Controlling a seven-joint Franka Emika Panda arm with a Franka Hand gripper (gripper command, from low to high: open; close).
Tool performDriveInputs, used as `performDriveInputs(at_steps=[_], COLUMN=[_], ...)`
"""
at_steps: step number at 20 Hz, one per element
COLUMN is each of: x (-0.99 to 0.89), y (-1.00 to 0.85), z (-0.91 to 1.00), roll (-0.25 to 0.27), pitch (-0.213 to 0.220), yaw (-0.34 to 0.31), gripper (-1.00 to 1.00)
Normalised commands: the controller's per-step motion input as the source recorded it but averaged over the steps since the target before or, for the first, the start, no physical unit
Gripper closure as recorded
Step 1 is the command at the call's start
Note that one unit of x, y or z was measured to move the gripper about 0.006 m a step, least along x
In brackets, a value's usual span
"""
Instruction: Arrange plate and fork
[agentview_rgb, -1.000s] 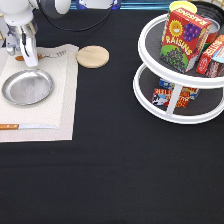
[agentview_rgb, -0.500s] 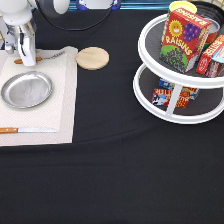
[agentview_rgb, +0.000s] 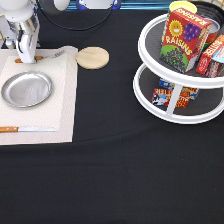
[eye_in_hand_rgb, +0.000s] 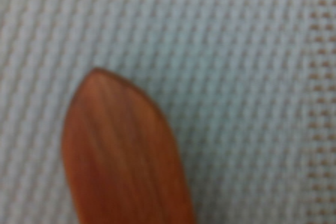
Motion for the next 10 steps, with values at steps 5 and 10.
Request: performDriveInputs(at_steps=[5,10], x=[0.07,0.27], y=[0.04,0.0], z=[0.93,1.0], roll=[0.018,0.026], pitch=[0.076,0.098], yaw=[-0.001,0.0], gripper=[-1.0,-1.0])
